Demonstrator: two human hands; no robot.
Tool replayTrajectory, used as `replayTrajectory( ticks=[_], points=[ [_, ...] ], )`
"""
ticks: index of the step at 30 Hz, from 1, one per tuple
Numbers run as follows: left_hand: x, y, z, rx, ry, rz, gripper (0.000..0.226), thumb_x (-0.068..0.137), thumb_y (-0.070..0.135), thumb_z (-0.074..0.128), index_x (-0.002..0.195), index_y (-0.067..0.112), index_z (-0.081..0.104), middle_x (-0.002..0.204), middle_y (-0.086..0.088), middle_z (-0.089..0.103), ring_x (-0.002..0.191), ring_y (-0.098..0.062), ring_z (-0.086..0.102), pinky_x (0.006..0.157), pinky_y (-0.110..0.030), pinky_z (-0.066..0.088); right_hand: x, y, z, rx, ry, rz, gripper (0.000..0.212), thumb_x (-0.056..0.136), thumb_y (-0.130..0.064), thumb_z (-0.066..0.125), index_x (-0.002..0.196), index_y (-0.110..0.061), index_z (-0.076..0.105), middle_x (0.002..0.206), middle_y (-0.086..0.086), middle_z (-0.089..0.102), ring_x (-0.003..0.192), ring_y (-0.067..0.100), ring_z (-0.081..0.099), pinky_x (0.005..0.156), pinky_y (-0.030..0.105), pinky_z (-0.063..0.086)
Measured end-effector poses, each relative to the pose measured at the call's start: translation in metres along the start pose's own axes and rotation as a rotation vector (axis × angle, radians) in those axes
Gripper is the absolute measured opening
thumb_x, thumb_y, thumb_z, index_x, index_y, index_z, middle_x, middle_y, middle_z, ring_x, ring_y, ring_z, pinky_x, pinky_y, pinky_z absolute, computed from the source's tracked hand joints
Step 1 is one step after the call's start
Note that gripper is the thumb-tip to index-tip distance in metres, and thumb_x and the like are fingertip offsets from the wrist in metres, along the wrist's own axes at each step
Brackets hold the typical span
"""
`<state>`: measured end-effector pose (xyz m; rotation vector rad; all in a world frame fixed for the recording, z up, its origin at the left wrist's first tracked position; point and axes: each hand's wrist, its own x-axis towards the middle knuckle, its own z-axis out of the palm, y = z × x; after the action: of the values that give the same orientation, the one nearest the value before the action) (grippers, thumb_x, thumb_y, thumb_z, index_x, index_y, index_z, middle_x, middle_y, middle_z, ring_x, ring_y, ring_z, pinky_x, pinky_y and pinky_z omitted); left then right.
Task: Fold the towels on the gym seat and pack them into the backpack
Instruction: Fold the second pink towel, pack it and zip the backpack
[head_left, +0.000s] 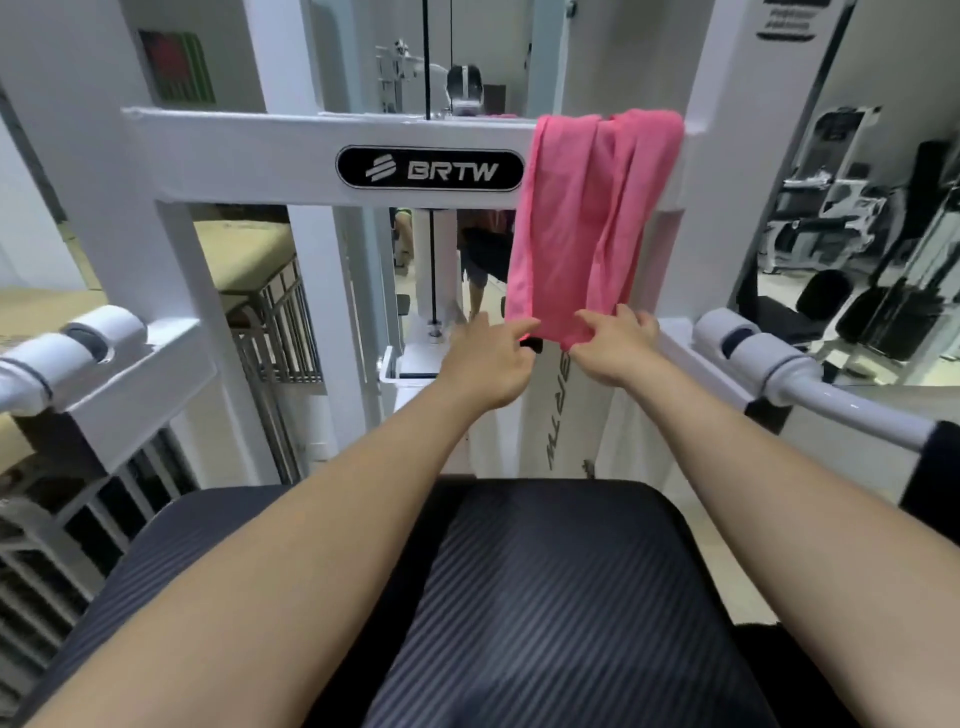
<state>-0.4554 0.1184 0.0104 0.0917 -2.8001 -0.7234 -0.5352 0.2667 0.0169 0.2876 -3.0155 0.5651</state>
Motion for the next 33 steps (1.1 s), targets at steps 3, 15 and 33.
replayTrajectory(
  ticks=[3,15,33],
  points=[
    [0.019,0.002,0.006,-0.048,-0.068,0.035,0.049,0.094,0.027,0.042,0.143,0.030,0.045,0.138,-0.017,0.046,0.129,-0.033,0.042,0.109,-0.038,0.031,0.010,-0.013,0.012,0.238,0.137,-0.071,0.049,0.091,-0.015,0.048,0.139,-0.011,0.048,0.144,0.013,0.048,0.134,0.029,0.042,0.112,0.035,0.032],
    [-0.038,0.008,-0.018,-0.267,-0.048,0.141,0.098,0.049,0.048,0.070,0.140,0.023,0.044,0.158,-0.002,0.020,0.143,-0.027,0.019,0.115,-0.044,0.026,-0.091,-0.015,-0.025,0.890,-0.423,-0.325,0.038,0.077,0.017,0.041,0.067,-0.007,0.069,0.057,0.004,0.064,0.051,0.010,0.055,0.046,0.016,0.042],
    [-0.301,0.111,-0.044,-0.718,0.321,0.180,0.026,0.085,0.005,0.057,0.084,0.030,0.064,0.070,0.027,0.068,0.072,0.012,0.062,0.070,-0.007,0.047,-0.305,0.040,-0.061,1.166,-0.617,-0.545,0.042,0.090,-0.029,0.060,0.128,-0.041,0.047,0.087,-0.008,0.067,0.080,0.013,0.064,0.078,0.036,0.051]
  ],
)
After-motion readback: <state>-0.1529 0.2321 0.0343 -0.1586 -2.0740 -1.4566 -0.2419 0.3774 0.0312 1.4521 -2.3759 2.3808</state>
